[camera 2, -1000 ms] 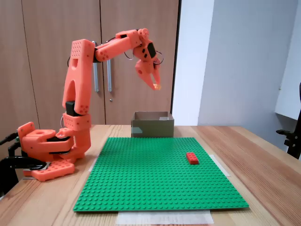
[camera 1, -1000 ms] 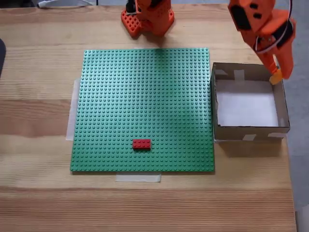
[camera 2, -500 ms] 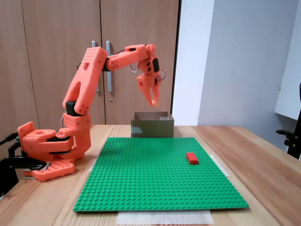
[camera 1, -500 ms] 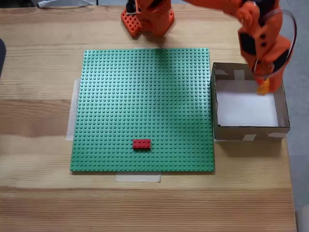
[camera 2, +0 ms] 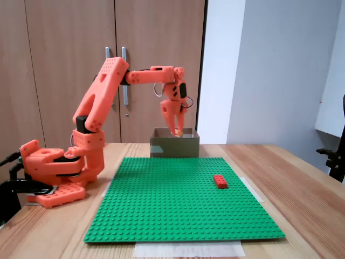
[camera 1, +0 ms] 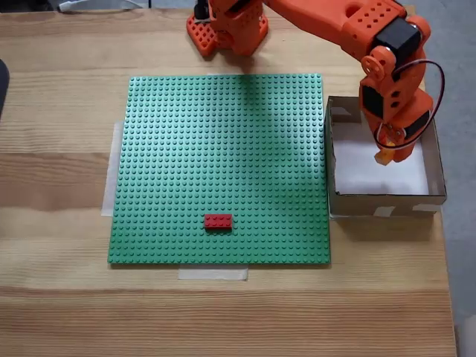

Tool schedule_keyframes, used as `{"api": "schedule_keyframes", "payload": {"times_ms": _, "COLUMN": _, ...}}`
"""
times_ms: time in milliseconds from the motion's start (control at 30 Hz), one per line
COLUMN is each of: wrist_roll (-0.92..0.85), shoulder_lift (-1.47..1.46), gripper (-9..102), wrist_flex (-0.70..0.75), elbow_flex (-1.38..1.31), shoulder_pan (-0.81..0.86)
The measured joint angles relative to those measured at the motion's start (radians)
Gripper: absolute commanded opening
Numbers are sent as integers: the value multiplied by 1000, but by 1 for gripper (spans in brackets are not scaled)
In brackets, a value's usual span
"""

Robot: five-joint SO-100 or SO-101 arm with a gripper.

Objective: Pick the yellow lego block and put it in the box.

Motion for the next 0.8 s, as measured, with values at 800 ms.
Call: {"api": "schedule_keyframes", "payload": {"times_ms": 800, "wrist_roll": -147, "shoulder_lift": 26, "gripper": 12, "wrist_flex": -216, "elbow_flex": 249, "shoulder_pan": -12}}
